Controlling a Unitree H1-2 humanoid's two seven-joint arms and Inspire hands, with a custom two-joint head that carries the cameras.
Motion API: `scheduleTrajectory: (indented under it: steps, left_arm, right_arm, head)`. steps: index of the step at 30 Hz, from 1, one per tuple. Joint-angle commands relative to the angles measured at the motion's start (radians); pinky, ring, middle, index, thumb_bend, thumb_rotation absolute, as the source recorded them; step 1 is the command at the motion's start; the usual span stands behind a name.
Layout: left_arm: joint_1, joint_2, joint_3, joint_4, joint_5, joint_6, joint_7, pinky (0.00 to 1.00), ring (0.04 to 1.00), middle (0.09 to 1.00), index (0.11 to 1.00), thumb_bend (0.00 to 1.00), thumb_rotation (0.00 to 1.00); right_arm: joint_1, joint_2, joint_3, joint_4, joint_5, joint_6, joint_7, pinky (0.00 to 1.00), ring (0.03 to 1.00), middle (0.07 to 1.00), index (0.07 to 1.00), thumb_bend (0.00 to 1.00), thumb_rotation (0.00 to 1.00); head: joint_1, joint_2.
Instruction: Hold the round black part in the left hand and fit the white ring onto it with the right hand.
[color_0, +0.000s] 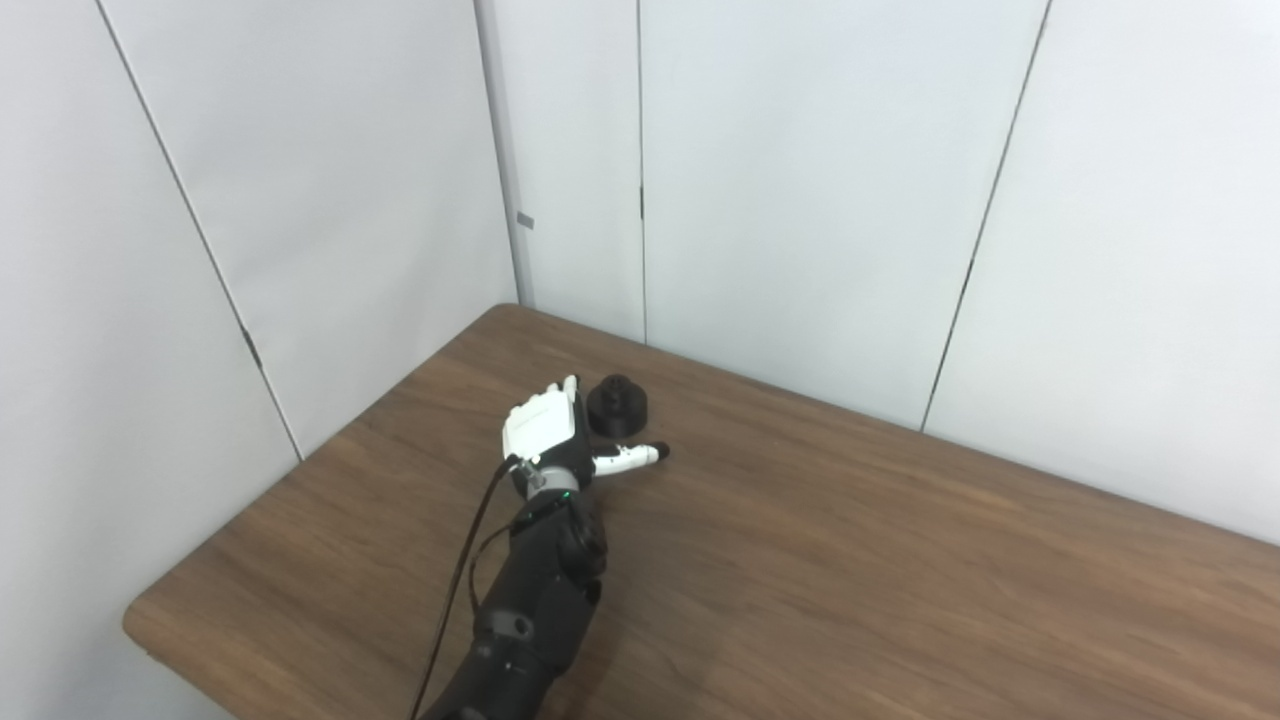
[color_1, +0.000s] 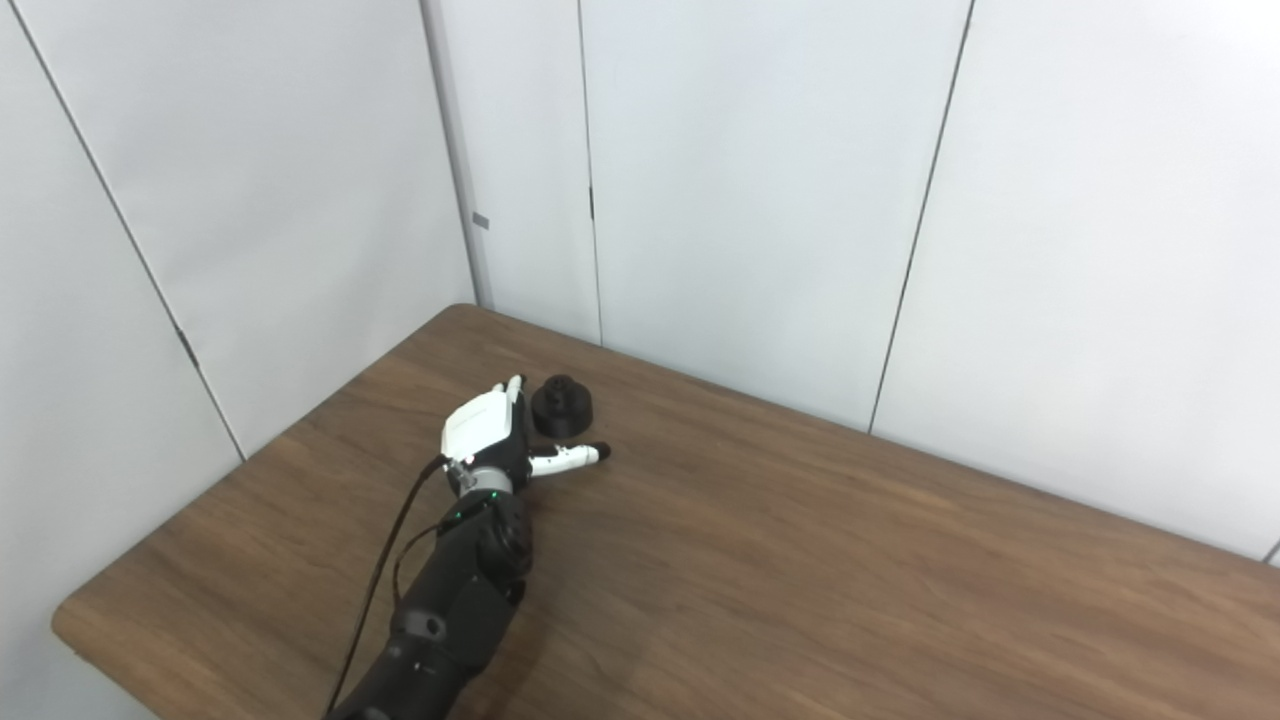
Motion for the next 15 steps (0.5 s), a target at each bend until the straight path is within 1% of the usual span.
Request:
scheduleTrajectory:
  steps: [1, 3, 7, 15]
  left_arm:
    - [-0.031, 0.005, -0.014, 0.007, -0.032, 0.001, -0.013, 1.00, 1.000, 1.000, 1.000, 1.00, 0.62]
    - [-0.033, 0.009, -0.026, 0.013, -0.039, 0.002, -0.007, 1.00, 1.000, 1.000, 1.000, 1.00, 0.62]
    - [-0.032, 0.016, -0.041, 0.015, -0.055, 0.002, 0.003, 1.00, 1.000, 1.000, 1.000, 1.00, 0.62]
    - [-0.027, 0.018, -0.040, 0.005, -0.059, 0.002, -0.001, 1.00, 1.000, 1.000, 1.000, 1.00, 0.62]
  right_arm:
    - [0.057, 0.025, 0.012, 0.042, 0.003, 0.006, 0.000, 1.00, 1.000, 1.000, 1.000, 0.63, 0.78]
    - [0.059, 0.028, 0.011, 0.040, 0.008, 0.008, -0.001, 1.00, 1.000, 1.000, 1.000, 0.66, 0.76]
    - [0.064, 0.030, 0.011, 0.035, 0.010, 0.010, -0.002, 1.00, 1.000, 1.000, 1.000, 0.66, 0.75]
    - [0.077, 0.031, 0.013, 0.019, 0.008, 0.010, -0.003, 1.00, 1.000, 1.000, 1.000, 0.66, 0.76]
  head:
    - [-0.002, 0.001]
    - [-0.004, 0.002]
    - [-0.009, 0.004]
    - [-0.015, 0.010]
